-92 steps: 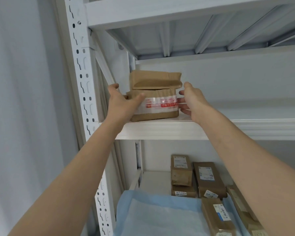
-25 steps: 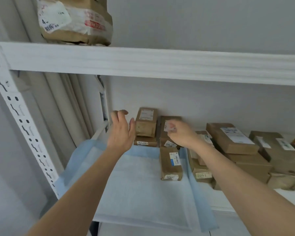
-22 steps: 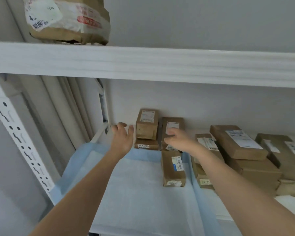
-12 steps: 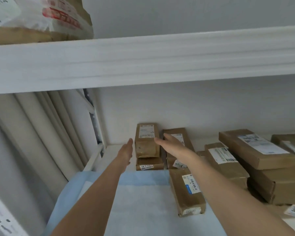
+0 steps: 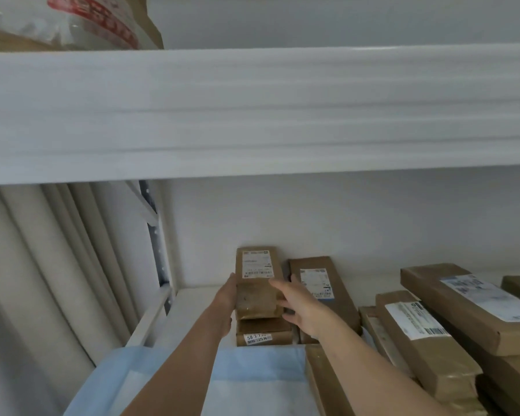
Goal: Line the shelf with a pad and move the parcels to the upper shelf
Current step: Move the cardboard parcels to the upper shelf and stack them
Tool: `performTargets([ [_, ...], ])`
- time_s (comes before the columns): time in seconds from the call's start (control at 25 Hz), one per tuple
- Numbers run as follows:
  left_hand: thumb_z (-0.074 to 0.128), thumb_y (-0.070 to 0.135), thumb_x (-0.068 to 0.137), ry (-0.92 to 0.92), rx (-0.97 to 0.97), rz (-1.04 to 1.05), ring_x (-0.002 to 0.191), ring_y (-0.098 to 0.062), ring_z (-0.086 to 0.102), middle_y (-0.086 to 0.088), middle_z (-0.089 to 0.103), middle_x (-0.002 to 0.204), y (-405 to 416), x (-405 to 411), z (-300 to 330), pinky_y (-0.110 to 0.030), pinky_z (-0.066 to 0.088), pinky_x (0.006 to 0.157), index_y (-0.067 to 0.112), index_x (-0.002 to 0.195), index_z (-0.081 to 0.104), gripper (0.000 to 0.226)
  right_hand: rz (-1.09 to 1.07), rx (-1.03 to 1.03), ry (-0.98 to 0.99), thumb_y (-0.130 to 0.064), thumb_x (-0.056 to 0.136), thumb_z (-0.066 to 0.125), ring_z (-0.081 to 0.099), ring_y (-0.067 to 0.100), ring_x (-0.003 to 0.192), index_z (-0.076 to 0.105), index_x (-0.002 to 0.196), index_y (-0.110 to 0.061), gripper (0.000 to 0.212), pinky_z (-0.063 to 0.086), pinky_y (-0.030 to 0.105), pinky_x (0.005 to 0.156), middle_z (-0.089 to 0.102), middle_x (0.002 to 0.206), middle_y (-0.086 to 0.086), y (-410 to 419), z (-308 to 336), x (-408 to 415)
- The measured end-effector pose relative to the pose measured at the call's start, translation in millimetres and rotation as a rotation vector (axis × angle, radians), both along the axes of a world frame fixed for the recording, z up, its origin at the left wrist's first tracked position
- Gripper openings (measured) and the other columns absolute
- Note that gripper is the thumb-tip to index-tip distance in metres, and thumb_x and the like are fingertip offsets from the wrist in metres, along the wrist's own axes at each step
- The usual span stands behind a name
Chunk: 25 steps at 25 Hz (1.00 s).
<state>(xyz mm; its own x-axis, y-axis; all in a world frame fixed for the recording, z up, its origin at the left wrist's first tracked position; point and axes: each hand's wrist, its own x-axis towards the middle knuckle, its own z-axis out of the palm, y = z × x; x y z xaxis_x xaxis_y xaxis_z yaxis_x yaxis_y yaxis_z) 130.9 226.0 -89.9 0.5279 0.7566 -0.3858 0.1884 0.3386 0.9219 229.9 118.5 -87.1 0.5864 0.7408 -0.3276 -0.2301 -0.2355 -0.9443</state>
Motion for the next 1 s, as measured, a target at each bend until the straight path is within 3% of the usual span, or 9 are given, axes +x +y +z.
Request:
performTargets([
  [0.12, 0.033, 0.051, 0.101, -0.036, 0.011, 0.064, 0.095, -0.025, 0.058, -0.005, 0.059, 0.108, 9.6, -6.3, 8.1, -0.040, 0.044, 0.086, 0.011, 0.130, 0.046, 0.051, 0.017, -0.022, -0.024, -0.033, 0.090, 0.065, 0.055, 0.017, 0.100, 0.053, 0.129, -0.017, 0.043, 0.051, 0.031, 0.092, 0.059, 0.120, 0.004, 4.1, 5.7, 0.3],
  [0.24, 0.046, 0.056, 0.096, -0.081, -0.067, 0.099, 0.088, -0.029, 0.056, -0.007, 0.054, 0.108, 10.8, -21.3, 19.9, -0.046, 0.046, 0.060, 0.013, 0.128, 0.036, 0.054, -0.010, -0.004, -0.029, -0.033, 0.091, 0.063, 0.048, 0.019, 0.104, 0.055, 0.127, -0.015, 0.040, 0.043, 0.031, 0.090, 0.054, 0.115, -0.001, 3.0, 21.5, -3.6],
  [0.36, 0.058, 0.049, 0.091, -0.122, -0.226, 0.105, 0.098, -0.034, 0.054, -0.010, 0.057, 0.119, 4.1, -33.4, 26.2, -0.058, 0.044, 0.079, 0.016, 0.125, 0.052, 0.048, 0.052, 0.026, 0.050, -0.038, 0.090, 0.064, 0.046, 0.025, 0.123, 0.050, 0.130, -0.019, 0.046, 0.038, 0.046, 0.102, 0.051, 0.131, -0.002, 1.5, 38.1, -7.5],
  [0.48, 0.058, 0.036, 0.090, -0.144, -0.268, 0.083, 0.089, -0.026, 0.053, -0.007, 0.059, 0.101, -4.0, -35.8, 34.3, -0.047, 0.043, 0.081, 0.018, 0.105, 0.060, 0.024, 0.034, -0.007, 0.084, -0.046, 0.080, 0.072, 0.043, 0.036, 0.125, 0.041, 0.132, -0.027, 0.064, 0.031, 0.067, 0.100, 0.048, 0.128, 0.003, -2.7, 51.3, -10.3],
  [0.56, 0.063, 0.036, 0.085, -0.106, -0.218, 0.035, 0.086, -0.021, 0.052, -0.005, 0.059, 0.094, -10.7, -36.6, 47.0, -0.039, 0.042, 0.077, 0.020, 0.093, 0.061, 0.019, -0.009, -0.089, 0.107, -0.052, 0.065, 0.079, 0.051, 0.036, 0.116, 0.042, 0.132, -0.026, 0.081, 0.042, 0.061, 0.095, 0.053, 0.126, 0.007, -11.6, 56.2, -11.9],
  [0.64, 0.067, 0.039, 0.080, -0.053, -0.178, -0.068, 0.086, -0.021, 0.054, -0.005, 0.060, 0.092, -16.7, -41.3, 60.4, -0.037, 0.042, 0.076, 0.019, 0.094, 0.060, 0.025, -0.006, -0.082, 0.169, -0.050, 0.069, 0.078, 0.057, 0.032, 0.105, 0.052, 0.122, -0.020, 0.067, 0.049, 0.049, 0.092, 0.061, 0.115, 0.014, -24.4, 60.7, -15.1],
  [0.76, 0.072, 0.046, 0.073, -0.015, -0.210, -0.176, 0.100, -0.028, 0.058, -0.010, 0.061, 0.110, -18.2, -50.3, 68.8, -0.046, 0.049, 0.084, 0.014, 0.110, 0.058, 0.051, 0.018, -0.013, 0.202, -0.042, 0.078, 0.072, 0.061, 0.030, 0.102, 0.061, 0.112, -0.016, 0.044, 0.048, 0.045, 0.096, 0.067, 0.106, 0.014, -43.6, 64.3, -10.2],
  [0.88, 0.079, 0.047, 0.068, -0.049, -0.261, -0.227, 0.111, -0.041, 0.057, -0.020, 0.057, 0.121, -27.3, -53.8, 64.7, -0.061, 0.048, 0.089, 0.013, 0.119, 0.057, 0.065, 0.045, 0.047, 0.171, -0.034, 0.080, 0.071, 0.065, 0.027, 0.094, 0.064, 0.107, -0.016, 0.033, 0.052, 0.041, 0.088, 0.072, 0.094, 0.010, -56.4, 69.1, -11.6],
  [1.0, 0.087, 0.043, 0.057, -0.137, -0.305, -0.199, 0.113, -0.042, 0.059, -0.020, 0.059, 0.124, -39.8, -52.8, 54.9, -0.060, 0.047, 0.093, 0.017, 0.121, 0.062, 0.073, 0.111, 0.059, 0.148, -0.035, 0.081, 0.071, 0.067, 0.027, 0.094, 0.065, 0.110, -0.016, 0.035, 0.055, 0.041, 0.083, 0.075, 0.092, 0.009, -64.3, 70.3, -12.9],
])
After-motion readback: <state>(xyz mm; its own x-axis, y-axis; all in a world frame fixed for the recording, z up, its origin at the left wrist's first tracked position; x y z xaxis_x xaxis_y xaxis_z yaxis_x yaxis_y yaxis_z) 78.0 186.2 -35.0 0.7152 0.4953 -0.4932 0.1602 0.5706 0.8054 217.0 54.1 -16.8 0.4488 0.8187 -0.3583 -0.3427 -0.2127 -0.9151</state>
